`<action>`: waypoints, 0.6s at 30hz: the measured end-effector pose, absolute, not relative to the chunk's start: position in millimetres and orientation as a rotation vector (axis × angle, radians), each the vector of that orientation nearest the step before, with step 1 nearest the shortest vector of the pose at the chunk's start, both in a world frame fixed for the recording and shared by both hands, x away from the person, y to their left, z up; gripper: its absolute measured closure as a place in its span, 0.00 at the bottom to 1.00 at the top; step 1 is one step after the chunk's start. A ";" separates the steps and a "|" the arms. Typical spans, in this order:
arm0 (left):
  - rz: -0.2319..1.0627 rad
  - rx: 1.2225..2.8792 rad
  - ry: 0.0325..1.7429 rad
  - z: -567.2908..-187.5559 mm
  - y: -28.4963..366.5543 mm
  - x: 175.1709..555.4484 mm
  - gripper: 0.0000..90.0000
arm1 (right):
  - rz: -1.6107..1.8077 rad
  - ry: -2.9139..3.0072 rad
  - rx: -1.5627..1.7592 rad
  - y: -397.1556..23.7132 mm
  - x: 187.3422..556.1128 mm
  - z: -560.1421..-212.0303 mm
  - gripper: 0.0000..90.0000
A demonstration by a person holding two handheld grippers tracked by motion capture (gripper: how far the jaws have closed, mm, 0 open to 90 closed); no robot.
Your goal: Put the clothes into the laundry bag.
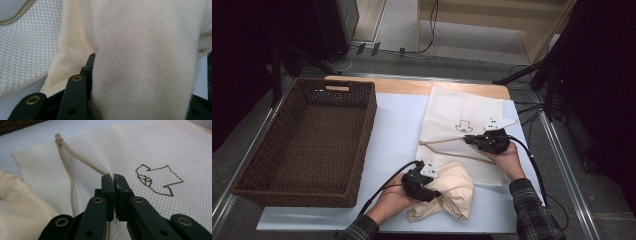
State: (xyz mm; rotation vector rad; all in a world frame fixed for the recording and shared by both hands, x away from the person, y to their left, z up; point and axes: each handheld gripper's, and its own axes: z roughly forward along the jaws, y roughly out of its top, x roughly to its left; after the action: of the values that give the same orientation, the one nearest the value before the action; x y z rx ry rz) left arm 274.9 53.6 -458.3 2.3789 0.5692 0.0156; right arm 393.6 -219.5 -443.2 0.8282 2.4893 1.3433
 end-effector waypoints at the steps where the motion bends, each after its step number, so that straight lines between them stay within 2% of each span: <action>1: 0.016 2.379 0.569 -458.2 53.6 274.9 0.66 | 1.355 2.480 0.832 -220.1 393.4 -441.2 0.98; 18: 0.018 2.378 0.573 -458.3 53.2 274.6 0.66 | 1.463 2.383 0.810 -228.5 392.5 -401.6 0.98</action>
State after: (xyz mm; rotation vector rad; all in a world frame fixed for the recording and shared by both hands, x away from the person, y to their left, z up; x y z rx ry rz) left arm 274.6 53.2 -458.3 2.3781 0.5730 0.0177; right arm 392.5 -228.5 -401.6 0.8100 2.3832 1.4632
